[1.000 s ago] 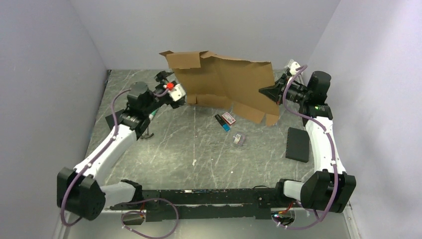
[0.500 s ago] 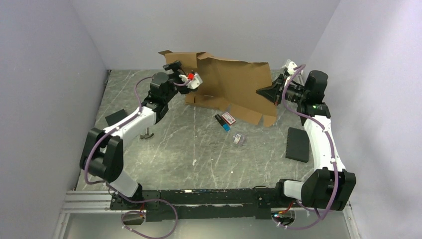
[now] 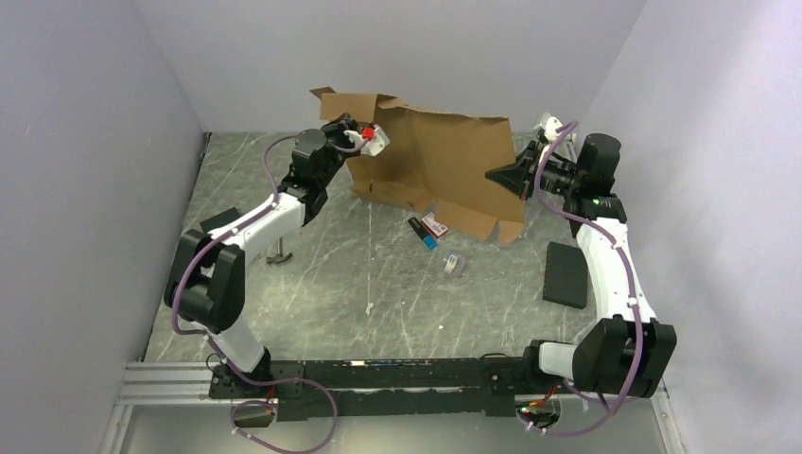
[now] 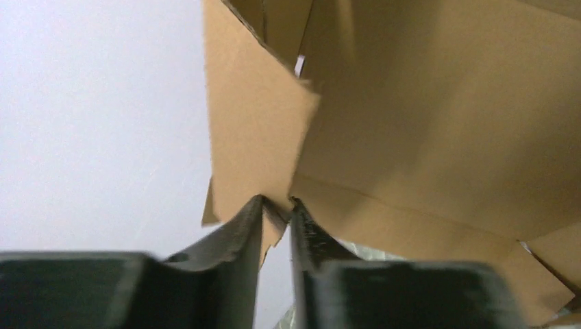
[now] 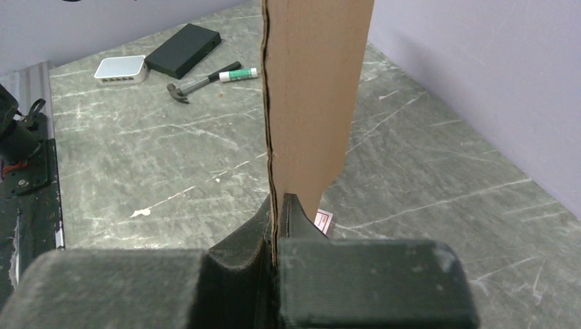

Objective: Fold the paper box

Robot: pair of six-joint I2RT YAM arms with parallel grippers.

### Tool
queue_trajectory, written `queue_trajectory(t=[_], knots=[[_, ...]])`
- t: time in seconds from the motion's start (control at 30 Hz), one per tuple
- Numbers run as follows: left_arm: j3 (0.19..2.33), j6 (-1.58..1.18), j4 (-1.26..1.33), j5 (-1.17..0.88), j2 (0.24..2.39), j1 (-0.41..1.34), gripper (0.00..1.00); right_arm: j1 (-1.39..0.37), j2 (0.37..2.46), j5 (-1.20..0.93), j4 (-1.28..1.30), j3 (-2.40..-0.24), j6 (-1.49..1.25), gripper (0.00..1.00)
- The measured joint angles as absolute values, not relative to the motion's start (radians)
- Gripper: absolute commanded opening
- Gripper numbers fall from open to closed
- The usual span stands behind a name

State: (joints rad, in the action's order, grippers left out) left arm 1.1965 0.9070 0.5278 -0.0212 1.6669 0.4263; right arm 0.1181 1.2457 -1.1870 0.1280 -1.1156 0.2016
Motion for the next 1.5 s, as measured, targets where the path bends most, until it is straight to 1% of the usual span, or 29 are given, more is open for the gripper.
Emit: queue_trajectory(t=[0.07,0.17,0.23,0.5,0.63,0.87,1.07,1.17,1.3,1.5], knots=[[1.195,0.907,0.521,-0.018,1.660,0.426,0.11,0.118,1.246,-1.186,0.132,-1.116,0.202,0.00],[1.185,0.904,0.482,-0.011,1.615,0.426,0.06,0.118,1.248,-1.184,0.142,-1.120,0.202,0.00],[1.175,0.900,0.438,-0.010,1.557,0.426,0.00,0.118,1.250,-1.184,0.151,-1.129,0.202,0.00],[1.174,0.851,0.212,-0.044,1.304,0.426,0.00,0.118,1.250,-1.201,0.182,-1.200,0.189,0.00],[1.207,0.804,0.054,-0.074,1.226,0.426,0.00,0.118,1.249,-1.242,0.200,-1.224,0.138,0.00],[1.386,0.653,-0.305,-0.136,1.126,0.426,0.00,0.118,1.215,-1.315,0.266,-1.295,0.065,0.00],[1.526,0.509,-0.536,-0.166,1.022,0.426,0.00,0.118,1.148,-1.372,0.282,-1.306,-0.004,0.00],[1.569,0.444,-0.621,-0.184,0.995,0.426,0.00,0.117,1.143,-1.369,0.262,-1.279,-0.030,0.00],[1.569,0.356,-0.707,-0.202,0.982,0.426,0.00,0.117,1.179,-1.338,0.200,-1.178,-0.063,0.00],[1.442,0.249,-0.742,-0.217,0.992,0.426,0.00,0.075,1.301,-1.225,0.204,-1.087,-0.024,0.00]])
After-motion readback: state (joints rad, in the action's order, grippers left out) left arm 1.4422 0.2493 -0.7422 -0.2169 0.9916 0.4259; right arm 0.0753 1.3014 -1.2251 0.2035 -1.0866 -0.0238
